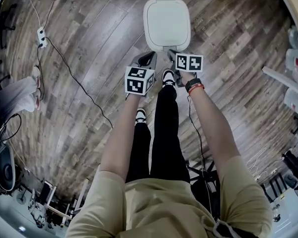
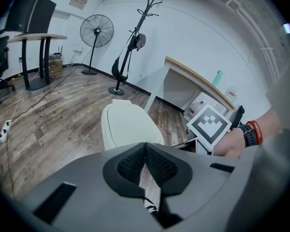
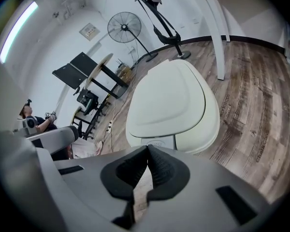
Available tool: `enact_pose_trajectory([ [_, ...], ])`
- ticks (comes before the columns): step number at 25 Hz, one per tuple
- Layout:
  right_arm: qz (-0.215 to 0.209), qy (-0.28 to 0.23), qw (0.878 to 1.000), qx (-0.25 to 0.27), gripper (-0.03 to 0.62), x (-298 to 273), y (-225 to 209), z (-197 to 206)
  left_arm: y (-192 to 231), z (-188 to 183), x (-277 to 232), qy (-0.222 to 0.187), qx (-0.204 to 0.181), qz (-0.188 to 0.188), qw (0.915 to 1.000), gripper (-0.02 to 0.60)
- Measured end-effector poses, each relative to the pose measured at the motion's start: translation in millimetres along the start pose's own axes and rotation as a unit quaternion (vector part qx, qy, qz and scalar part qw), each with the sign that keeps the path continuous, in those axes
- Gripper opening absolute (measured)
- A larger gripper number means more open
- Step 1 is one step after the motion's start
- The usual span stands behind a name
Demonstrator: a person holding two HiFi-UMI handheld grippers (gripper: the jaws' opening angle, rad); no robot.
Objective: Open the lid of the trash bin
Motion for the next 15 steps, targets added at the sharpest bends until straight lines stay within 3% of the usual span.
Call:
enact_pose_trajectory([
  [11,0.003,0.001,1.000,-0.009,0.014,-2.5,-9.9,1.7,-4.1,13.1,-6.0,0.010,0.009,-0.003,0.9999,0.025],
  [15,0.015,-0.001,1.000,-0.003,0.014,-2.6,-8.1,3.0,-3.0,14.6,-0.2,0.001,0.028,-0.006,0.9996,0.025],
])
Point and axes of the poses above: the fingertips, and each gripper's own axes: x backward along the fingers, y to its left, z out of its underside, the point moved 3 cm from there along x, backward along the fingers, and after that the axes turned 8 degrees about z, right-handed, at the moved point
